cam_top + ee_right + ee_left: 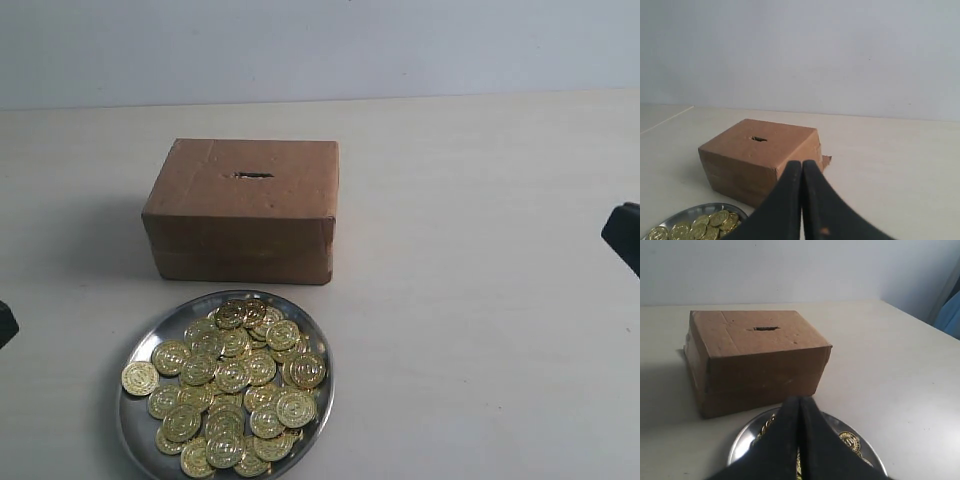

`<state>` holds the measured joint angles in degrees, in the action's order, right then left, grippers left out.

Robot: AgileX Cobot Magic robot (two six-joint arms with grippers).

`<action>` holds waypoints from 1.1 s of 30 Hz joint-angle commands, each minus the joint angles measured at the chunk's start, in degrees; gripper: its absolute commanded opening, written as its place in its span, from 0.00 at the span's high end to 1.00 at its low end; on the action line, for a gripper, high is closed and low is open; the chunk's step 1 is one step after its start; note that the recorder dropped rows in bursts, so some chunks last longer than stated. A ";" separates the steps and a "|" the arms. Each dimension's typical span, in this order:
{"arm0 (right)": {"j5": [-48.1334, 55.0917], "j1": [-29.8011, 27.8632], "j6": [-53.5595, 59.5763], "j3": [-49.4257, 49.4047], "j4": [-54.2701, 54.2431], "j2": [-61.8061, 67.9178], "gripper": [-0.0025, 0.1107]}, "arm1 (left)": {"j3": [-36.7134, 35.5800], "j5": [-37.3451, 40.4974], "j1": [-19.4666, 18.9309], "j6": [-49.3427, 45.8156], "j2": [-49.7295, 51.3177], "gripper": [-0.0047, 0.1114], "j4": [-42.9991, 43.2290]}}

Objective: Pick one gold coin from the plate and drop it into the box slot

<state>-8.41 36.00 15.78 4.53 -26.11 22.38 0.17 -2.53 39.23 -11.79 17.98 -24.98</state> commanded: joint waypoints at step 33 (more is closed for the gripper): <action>3.90 -0.03 -2.46 -4.53 -1.00 -4.97 0.98 | -0.17 9.28 0.17 0.21 -0.30 0.96 -2.23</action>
<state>-4.35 36.00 13.42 0.27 -27.11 17.57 0.17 6.61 39.23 -11.95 17.98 -26.90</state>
